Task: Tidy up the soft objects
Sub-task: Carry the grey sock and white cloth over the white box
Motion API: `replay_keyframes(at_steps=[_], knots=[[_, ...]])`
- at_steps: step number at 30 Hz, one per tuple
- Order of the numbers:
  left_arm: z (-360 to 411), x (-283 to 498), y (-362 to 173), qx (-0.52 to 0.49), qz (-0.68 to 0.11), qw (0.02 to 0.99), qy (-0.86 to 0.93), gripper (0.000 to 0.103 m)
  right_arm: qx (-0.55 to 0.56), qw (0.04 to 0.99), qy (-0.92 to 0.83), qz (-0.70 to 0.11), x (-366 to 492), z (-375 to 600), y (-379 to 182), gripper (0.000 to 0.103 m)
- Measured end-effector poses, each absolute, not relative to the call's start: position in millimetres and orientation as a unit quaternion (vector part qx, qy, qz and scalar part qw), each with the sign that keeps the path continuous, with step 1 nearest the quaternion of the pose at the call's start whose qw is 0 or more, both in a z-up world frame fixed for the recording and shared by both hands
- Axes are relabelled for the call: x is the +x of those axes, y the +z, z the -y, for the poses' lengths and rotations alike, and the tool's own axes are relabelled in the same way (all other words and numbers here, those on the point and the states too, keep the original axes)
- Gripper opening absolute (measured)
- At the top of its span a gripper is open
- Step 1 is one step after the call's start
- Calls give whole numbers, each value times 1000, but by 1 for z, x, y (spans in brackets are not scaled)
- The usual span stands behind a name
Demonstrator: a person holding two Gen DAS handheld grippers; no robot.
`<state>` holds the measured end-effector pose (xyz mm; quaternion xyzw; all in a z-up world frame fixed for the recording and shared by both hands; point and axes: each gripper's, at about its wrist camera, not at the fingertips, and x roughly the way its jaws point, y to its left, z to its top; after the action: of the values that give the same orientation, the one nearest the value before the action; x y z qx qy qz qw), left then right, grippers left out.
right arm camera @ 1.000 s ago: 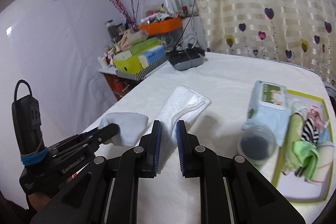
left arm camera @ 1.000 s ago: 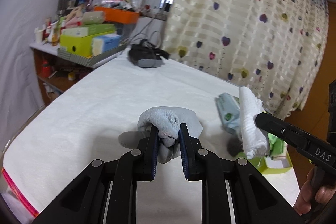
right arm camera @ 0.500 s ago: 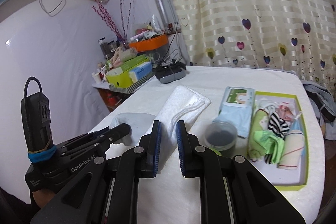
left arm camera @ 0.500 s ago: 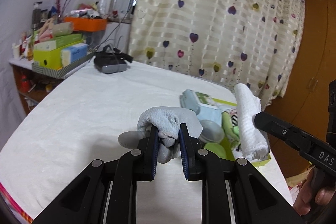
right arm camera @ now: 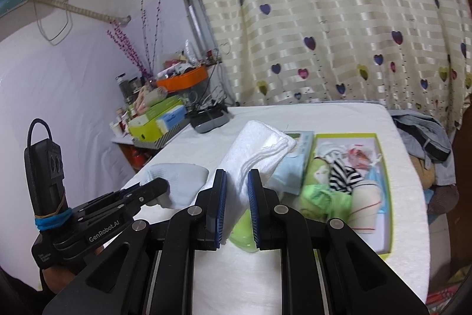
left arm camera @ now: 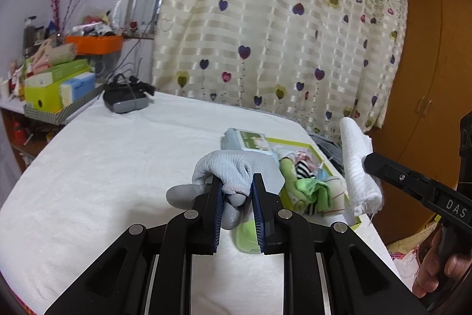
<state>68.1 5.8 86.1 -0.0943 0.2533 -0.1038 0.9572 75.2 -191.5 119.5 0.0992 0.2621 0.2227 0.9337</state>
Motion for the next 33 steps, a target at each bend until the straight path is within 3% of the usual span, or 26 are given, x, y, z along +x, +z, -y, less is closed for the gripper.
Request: replay_keyframes(at_steps=[18, 33], knots=[[49, 82, 86, -70, -263, 951, -147, 18, 120, 943, 177, -255, 72, 240, 114, 16], [120, 120, 50, -27, -317, 928, -195, 18, 140, 932, 117, -314, 105, 285, 60, 16]])
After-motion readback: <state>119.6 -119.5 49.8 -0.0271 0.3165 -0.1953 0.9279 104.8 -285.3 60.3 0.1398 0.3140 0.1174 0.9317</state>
